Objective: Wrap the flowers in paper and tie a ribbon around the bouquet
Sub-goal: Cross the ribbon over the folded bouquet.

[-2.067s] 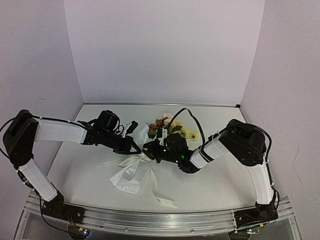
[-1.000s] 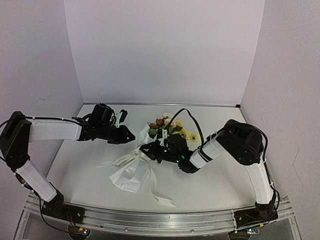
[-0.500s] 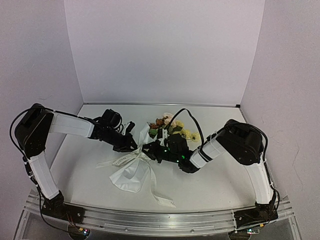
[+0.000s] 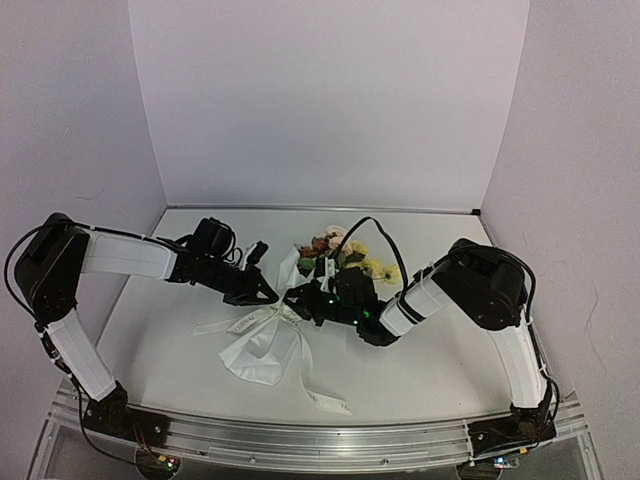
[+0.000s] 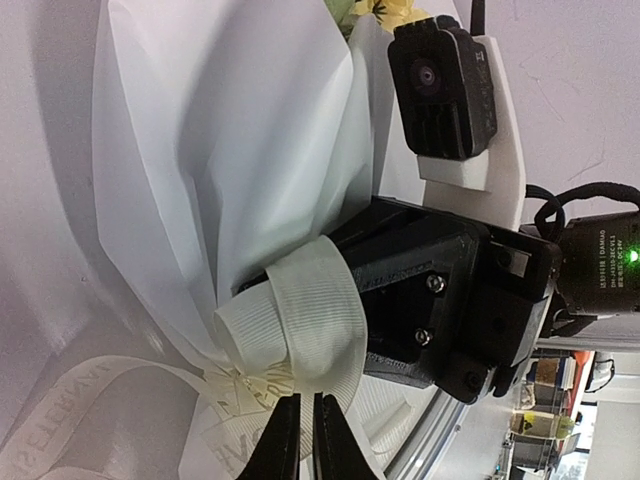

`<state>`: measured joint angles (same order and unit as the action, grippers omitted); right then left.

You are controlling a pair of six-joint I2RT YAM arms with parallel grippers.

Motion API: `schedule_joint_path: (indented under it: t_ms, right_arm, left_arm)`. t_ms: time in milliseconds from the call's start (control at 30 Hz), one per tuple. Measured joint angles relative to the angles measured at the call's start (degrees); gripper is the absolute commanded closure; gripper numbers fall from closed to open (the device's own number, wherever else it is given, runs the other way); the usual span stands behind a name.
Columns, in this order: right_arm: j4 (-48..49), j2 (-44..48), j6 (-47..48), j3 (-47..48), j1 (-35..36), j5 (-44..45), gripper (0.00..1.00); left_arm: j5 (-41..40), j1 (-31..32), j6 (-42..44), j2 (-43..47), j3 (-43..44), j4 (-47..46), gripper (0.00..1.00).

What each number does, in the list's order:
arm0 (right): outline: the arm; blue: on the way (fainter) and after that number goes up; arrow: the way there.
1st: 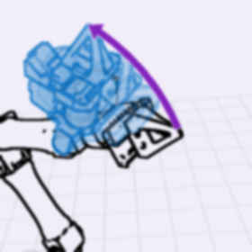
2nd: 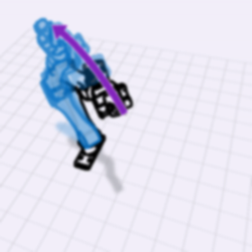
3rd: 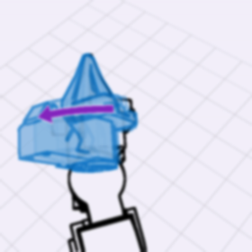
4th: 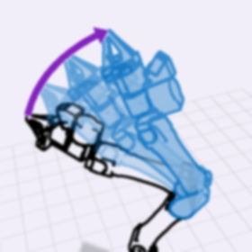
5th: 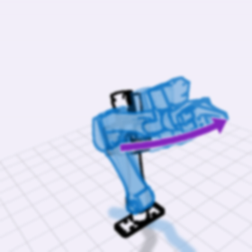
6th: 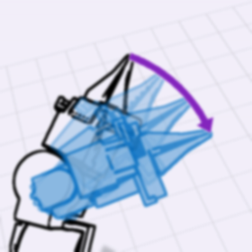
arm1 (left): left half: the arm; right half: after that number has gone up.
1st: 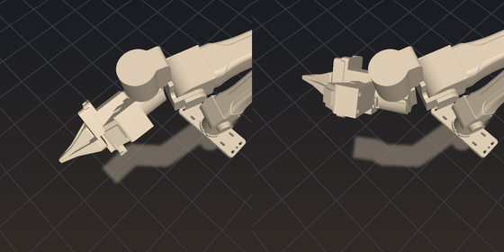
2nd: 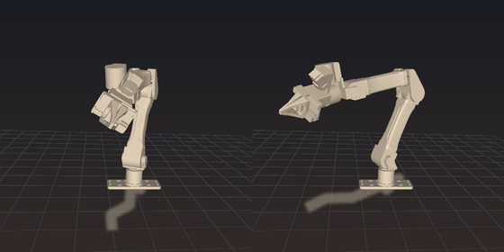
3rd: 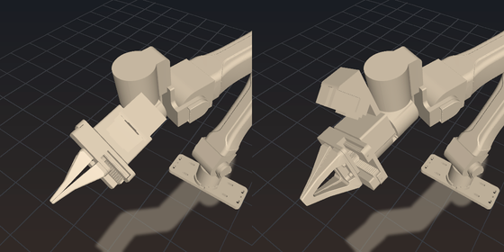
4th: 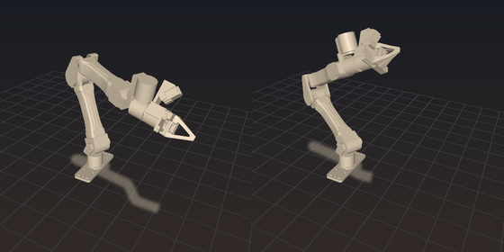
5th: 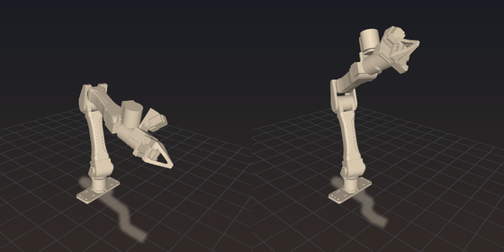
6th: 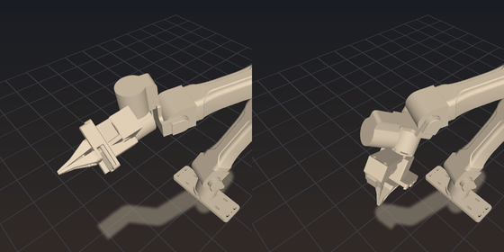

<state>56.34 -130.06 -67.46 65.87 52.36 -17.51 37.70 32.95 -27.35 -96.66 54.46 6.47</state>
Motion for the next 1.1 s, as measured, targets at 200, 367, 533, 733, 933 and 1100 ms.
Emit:
schedule_joint_path:
  t_ms: [200,367,533,733,933,1100]
  right_arm:
    - [0.0,0.0,0.0,0.0,0.0,0.0,0.95]
    - [-0.1,0.0,0.1,0.0,0.0,0.0,0.95]
    - [-0.3,0.0,0.2,0.0,0.0,-0.1,0.95]
    - [-0.7,0.0,0.4,0.2,0.0,-0.4,0.95]
    - [-1.6,0.0,0.6,0.6,-0.1,-0.6,0.96]
    - [-2.5,0.0,1.4,0.9,-0.1,-0.6,0.96]
  left_arm:
    - [0.2,0.0,-1.3,0.1,-1.3,-1.8,0.85]
    - [0.2,0.0,-2.5,0.3,-2.8,-3.7,0.78]
    - [0.1,0.0,-2.9,0.2,-3.0,-5.5,0.78]
    - [-0.4,0.0,-3.2,-0.4,-2.9,-6.7,0.76]
    - [-0.3,0.0,-4.0,-0.6,-2.7,-7.3,0.85]
    - [0.3,0.0,-4.2,-0.4,-2.7,-7.7,0.91]
